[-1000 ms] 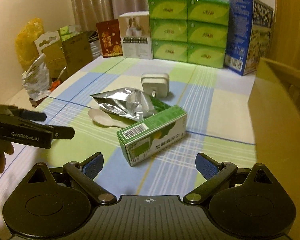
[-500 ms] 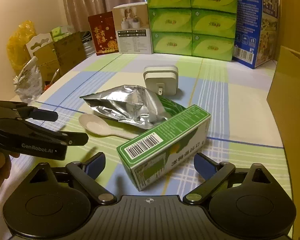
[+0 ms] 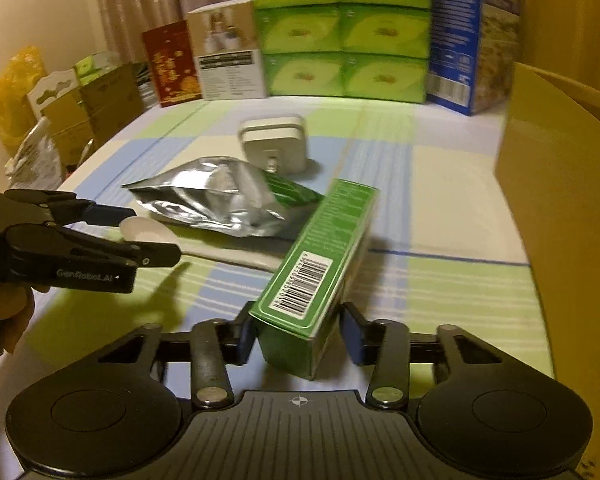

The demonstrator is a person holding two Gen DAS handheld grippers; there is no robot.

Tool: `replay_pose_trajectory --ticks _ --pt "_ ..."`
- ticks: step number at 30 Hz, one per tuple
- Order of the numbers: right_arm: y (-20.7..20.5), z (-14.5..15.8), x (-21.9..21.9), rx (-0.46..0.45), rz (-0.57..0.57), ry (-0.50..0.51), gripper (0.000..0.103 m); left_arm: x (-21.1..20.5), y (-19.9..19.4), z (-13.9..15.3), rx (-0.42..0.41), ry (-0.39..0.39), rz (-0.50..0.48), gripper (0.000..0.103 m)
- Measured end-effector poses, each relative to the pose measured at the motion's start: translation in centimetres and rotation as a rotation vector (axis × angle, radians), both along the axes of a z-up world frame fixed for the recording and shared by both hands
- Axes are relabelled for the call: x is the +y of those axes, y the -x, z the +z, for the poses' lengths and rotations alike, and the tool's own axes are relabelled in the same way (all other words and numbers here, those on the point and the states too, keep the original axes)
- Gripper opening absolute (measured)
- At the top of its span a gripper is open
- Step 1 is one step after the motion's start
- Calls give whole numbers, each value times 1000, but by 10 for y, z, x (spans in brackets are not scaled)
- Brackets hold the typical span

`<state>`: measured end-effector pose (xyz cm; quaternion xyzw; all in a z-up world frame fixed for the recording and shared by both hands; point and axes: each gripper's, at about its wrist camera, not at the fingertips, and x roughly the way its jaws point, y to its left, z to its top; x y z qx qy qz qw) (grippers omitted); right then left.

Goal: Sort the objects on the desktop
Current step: 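Grasp white spoon with left tool while right tool grasps green box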

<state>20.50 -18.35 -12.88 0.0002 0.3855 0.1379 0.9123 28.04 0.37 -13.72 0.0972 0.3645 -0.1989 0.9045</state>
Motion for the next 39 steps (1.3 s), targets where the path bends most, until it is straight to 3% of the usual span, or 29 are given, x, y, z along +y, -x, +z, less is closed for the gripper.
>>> replay_pose_trajectory --ticks 2,5,7,15,21,24,26,28,32,39 --pt "1 2 -7 3 -21 -2 32 -4 0 -1 -5 -2 -31 71" --pt "2 4 -14 -1 -45 1 28 -12 1 -4 11 -16 -59 59" --pt "2 5 -18 1 -54 -1 28 -16 5 -3 20 -19 -78 48" --pt "19 14 -36 1 -86 0 28 -34 32 8 136 11 -110 25" --pt "40 23 -48 -6 -96 8 28 -61 64 14 190 25 -156 25" --pt "47 24 -53 -12 -107 11 28 -70 79 16 172 8 -122 26" --pt "48 24 -54 -21 -109 13 28 -74 87 17 129 -31 -82 33" --pt "48 23 -54 -33 -104 19 28 -76 91 16 96 -64 -49 54" --pt "48 20 -52 -44 -85 27 28 -79 86 15 21 -124 -43 56" --pt "42 11 -49 -26 -70 44 36 -76 68 12 10 -91 -61 58"
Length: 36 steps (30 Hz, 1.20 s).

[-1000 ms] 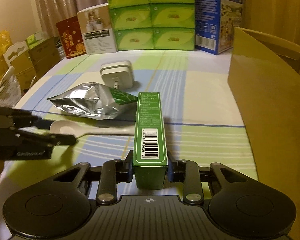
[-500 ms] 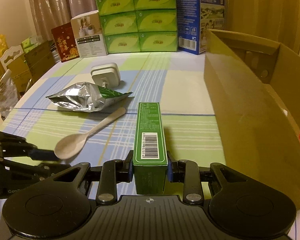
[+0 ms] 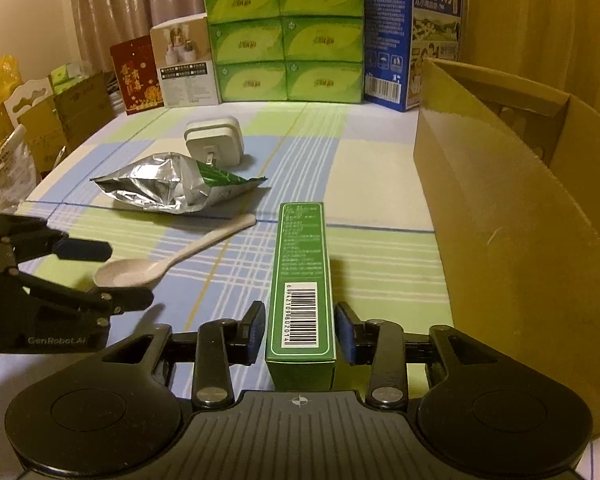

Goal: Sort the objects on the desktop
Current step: 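Grasp white spoon with left tool while right tool grasps green box, then lift spoon and green box and carry both toward the cardboard box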

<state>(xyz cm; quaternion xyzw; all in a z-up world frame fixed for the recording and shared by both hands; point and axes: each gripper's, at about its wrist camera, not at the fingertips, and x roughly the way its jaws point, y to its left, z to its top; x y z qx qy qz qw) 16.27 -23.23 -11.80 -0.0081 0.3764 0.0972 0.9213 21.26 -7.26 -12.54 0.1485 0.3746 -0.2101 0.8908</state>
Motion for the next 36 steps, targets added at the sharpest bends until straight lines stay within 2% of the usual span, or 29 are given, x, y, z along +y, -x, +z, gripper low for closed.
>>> replay_pose_trajectory --ticks 5,7,13,17,19,25,27,28,31,36 --pt "-6 -4 1 10 -8 -7 38 -6 -8 -3 -4 -9 -40 55" --pt "-7 -5 1 13 -12 -13 39 -7 -9 -5 6 -18 -50 48" --pt "-10 -5 0 14 -19 -25 39 -5 -11 -6 12 -10 -63 39" --pt "-12 -5 -3 18 -31 -39 39 -1 -12 -6 16 -4 -70 37" --pt "-12 -5 -3 15 -32 -43 39 1 -13 -7 20 8 -74 30" --pt "-13 -5 -2 28 -25 -45 38 4 -13 -5 65 44 -38 29" --pt "-11 -3 -2 26 -26 -43 29 5 -10 -4 94 75 -12 28" --pt "-9 -1 -3 26 -24 -46 28 5 -7 -4 110 94 -1 28" --pt "-1 4 -6 40 -20 -56 28 3 6 -1 145 130 18 28" --pt "17 10 -13 60 -27 -86 28 -5 32 2 158 141 52 28"
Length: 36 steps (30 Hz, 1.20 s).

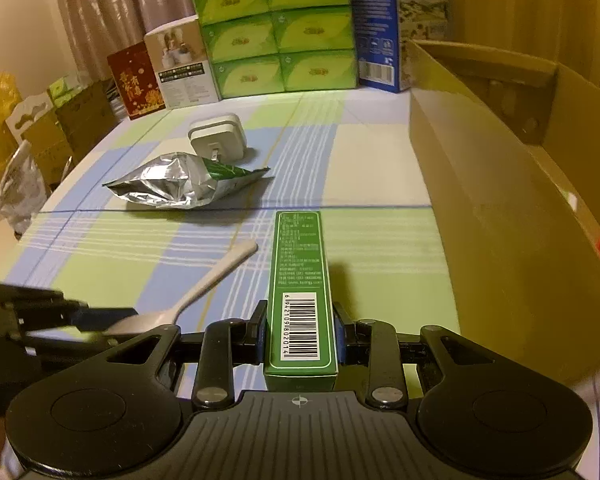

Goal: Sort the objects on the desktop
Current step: 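Lift spoon and green box and carry both toward the cardboard box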

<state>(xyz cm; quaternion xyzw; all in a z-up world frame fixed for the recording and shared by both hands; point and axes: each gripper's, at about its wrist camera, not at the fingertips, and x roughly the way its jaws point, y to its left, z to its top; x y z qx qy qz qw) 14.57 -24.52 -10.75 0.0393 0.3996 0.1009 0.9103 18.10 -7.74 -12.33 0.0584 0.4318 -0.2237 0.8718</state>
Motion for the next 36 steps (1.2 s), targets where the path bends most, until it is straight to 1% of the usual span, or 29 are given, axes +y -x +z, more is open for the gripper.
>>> replay_pose_trajectory --ticks 3,4,7,11,17,19,22,24,30,36 --pt "7 -2 -1 8 7 27 28 -8 17 -1 -19 -3 6 28" --pt "9 -3 1 0 16 50 30 -10 20 -1 -30 -8 1 28" --pt "12 -3 6 -36 39 127 38 -19 25 -3 -63 -41 -38 28" --pt "12 -7 9 -39 47 150 42 -21 22 -5 -72 -46 -37 28" --pt "10 -10 9 -29 43 137 43 -23 23 -6 -88 -61 -54 28" --pt "9 -10 8 -28 41 135 43 -25 24 -6 -104 -85 -75 29" --pt "8 -11 9 -27 41 133 43 -31 29 -6 -147 -147 -135 29" --pt "8 -11 9 -24 39 129 43 -33 30 -6 -158 -165 -161 29" --pt "7 -11 7 -23 33 117 43 -29 29 -6 -152 -163 -193 29" --pt "6 -11 8 -28 40 109 43 -27 25 -5 -136 -150 -176 29"
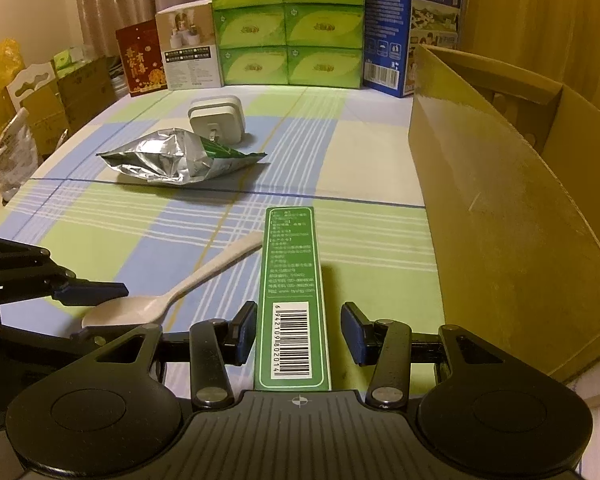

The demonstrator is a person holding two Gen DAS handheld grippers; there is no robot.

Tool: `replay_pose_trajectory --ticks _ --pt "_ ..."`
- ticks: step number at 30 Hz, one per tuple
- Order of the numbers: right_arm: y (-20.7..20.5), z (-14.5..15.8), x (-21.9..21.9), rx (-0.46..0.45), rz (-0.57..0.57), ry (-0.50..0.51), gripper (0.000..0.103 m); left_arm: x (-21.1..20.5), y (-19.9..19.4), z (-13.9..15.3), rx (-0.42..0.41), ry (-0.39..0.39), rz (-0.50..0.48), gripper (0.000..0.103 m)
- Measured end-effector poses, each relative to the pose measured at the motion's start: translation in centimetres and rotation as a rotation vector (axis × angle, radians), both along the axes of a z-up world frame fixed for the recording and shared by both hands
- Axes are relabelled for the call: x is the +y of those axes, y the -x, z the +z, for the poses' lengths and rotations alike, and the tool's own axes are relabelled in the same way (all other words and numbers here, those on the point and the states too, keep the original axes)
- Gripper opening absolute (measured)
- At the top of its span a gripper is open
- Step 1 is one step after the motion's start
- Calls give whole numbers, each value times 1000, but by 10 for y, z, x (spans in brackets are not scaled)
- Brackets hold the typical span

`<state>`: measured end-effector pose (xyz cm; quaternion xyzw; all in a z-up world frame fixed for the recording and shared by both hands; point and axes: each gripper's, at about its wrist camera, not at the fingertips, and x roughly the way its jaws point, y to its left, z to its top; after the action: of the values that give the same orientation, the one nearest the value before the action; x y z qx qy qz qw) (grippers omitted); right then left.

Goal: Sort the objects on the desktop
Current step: 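Lift spoon and green box and carry both toward the cardboard box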

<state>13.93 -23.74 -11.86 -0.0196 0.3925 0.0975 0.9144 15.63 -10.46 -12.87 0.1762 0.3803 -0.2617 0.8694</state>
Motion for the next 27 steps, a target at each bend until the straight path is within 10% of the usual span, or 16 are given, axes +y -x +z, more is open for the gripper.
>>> replay_pose_trajectory --ticks 27 --pt "-5 -1 8 0 1 20 28 9 -7 13 54 158 173 28"
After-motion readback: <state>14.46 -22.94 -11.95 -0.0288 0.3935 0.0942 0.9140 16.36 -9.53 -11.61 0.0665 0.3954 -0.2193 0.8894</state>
